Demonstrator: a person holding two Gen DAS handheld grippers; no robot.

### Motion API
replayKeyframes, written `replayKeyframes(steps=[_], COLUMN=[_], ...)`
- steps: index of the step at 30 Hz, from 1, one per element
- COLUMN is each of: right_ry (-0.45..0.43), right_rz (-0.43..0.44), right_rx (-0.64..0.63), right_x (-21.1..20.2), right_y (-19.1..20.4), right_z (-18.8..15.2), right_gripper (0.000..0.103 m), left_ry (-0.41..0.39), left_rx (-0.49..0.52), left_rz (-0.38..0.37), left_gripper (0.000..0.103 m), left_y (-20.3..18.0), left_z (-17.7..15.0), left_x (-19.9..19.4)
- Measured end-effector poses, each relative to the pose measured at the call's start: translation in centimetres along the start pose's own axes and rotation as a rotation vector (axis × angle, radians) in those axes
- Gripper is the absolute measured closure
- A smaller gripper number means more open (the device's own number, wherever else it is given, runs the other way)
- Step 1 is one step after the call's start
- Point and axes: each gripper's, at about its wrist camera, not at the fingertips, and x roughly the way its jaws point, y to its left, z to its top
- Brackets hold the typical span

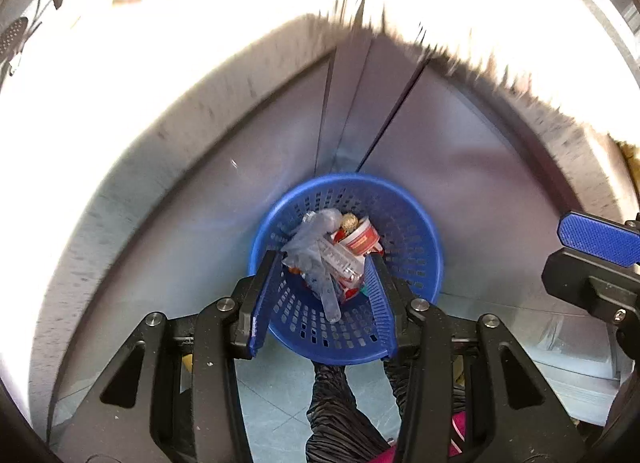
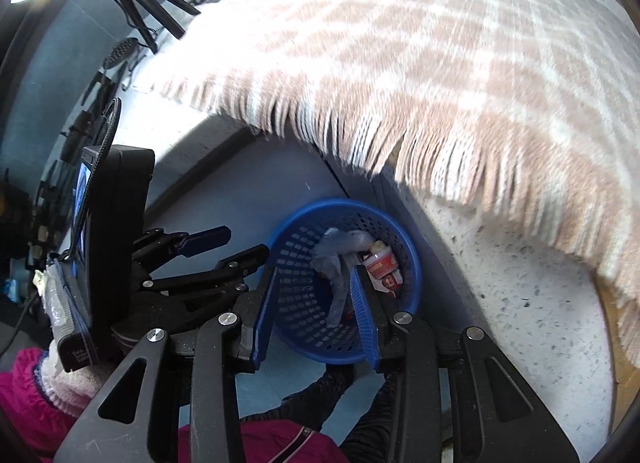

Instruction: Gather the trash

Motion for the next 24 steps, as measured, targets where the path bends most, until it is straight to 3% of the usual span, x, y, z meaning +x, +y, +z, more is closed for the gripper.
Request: replayKeyframes(steps=[19, 24], right_ry=[-0.158, -0.231], right_rz=[0.032, 0.019], right_rx=[-0.011, 0.014], right_x=[-8.3, -11.5], right_y=[-1.3, -2.7], right_z=[1.1, 1.9], right_gripper=[0.068, 0.059], left_ry=[-0.166, -0.247], left_rx=[0.033, 0.038], left_rz=[-0.028, -0.048], left_gripper=[0.059, 0.044], left_y=[-2.1, -3.2], left_z=[3.7, 5.6], left_x=[-9.1, -12.6])
